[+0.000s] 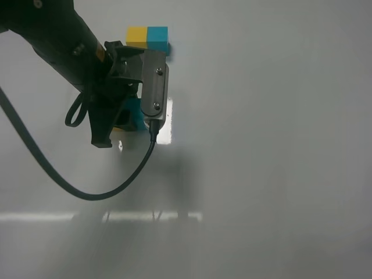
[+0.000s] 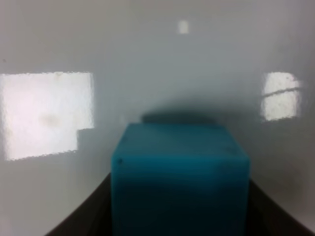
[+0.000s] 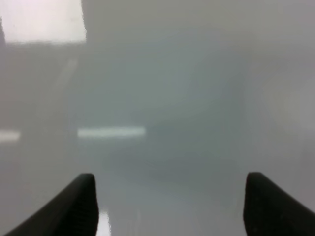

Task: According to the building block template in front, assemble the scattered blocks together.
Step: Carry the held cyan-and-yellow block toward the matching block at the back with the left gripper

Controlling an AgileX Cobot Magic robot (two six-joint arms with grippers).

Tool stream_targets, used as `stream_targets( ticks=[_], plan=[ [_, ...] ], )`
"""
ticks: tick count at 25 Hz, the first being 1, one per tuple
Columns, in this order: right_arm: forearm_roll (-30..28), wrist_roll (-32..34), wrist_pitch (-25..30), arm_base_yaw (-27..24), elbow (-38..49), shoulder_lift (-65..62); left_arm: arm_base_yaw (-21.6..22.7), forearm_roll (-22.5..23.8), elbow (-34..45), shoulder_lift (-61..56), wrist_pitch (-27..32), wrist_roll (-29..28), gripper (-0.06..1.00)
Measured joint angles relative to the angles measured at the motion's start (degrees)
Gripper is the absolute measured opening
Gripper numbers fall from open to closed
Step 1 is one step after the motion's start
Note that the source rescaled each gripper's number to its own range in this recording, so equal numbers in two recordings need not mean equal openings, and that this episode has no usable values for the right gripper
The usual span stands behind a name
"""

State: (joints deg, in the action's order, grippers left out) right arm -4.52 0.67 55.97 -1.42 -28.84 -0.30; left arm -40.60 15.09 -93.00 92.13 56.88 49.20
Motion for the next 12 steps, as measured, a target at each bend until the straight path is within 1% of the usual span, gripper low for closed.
stream_targets(
  ticks=[12],
  plan=[
    [0.0, 0.0, 0.0, 0.0, 0.0, 0.0, 0.3, -1.7, 0.0, 0.0, 0.9, 0.0, 0.05]
  ],
)
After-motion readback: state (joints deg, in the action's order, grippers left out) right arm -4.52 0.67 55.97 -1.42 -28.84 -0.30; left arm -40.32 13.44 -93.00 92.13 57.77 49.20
